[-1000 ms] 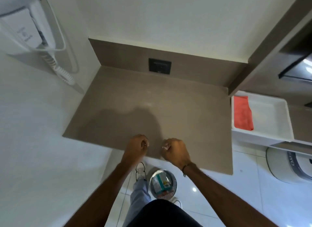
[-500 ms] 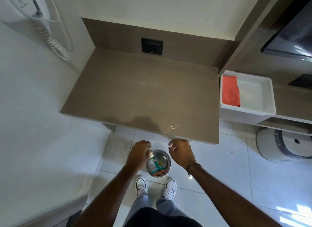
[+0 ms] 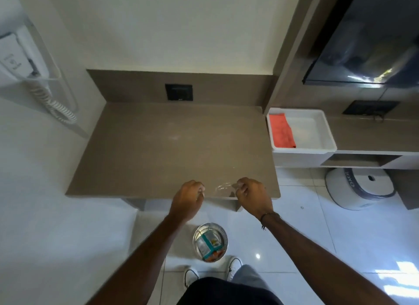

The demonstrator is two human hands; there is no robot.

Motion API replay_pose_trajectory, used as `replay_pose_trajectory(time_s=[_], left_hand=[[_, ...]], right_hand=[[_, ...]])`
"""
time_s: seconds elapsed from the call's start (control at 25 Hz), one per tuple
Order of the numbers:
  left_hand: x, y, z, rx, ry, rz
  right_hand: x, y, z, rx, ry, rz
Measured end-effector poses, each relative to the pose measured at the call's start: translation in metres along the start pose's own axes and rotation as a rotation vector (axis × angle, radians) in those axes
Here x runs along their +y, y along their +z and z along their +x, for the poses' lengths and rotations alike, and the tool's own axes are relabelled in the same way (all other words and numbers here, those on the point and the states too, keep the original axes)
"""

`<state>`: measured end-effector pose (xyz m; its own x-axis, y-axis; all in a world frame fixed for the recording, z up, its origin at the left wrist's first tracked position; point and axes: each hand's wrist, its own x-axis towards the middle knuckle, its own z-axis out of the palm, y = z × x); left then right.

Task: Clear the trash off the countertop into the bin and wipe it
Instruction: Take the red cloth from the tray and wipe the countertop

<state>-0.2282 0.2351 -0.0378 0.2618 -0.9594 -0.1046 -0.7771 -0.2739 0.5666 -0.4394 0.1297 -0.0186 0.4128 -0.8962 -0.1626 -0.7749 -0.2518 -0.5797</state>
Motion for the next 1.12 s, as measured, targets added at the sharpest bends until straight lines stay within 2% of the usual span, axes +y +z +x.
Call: replay_pose_trajectory(time_s=[0.12,0.2,0.36,0.52,0.68,0.8,0.92,1.12], left_hand=[[0.028,-0.006,0.048,-0.078,0.041,0.086],[0.052,0.000,0.085,-0.125,0.043,0.129],[0.103,0.031,0.165,-0.196,0.087,0.120],[0.163,0.080,0.264,-0.192,0.122,0.031],[0.211,0.126,0.348,-0.203,0.020,-0.094],[0.233,0.165,0.402,-0.236,-0.161,-0.131],[0.239,0.173,0.401,-0.214,-0.225,-0.126],[0.240,0.177,0.398,-0.190,-0.219,-0.182]], right_hand=[[0.015,-0.035,0.025,0.109,0.066,-0.122],[0.033,-0.057,0.047,0.123,0.130,-0.169],[0.083,-0.098,0.106,0.088,0.220,-0.191],[0.142,-0.131,0.181,0.044,0.275,-0.136],[0.191,-0.143,0.255,-0.013,0.349,0.015],[0.227,-0.139,0.322,-0.113,0.518,0.176],[0.220,-0.129,0.333,-0.204,0.626,0.275],[0.213,-0.124,0.331,-0.196,0.727,0.589]])
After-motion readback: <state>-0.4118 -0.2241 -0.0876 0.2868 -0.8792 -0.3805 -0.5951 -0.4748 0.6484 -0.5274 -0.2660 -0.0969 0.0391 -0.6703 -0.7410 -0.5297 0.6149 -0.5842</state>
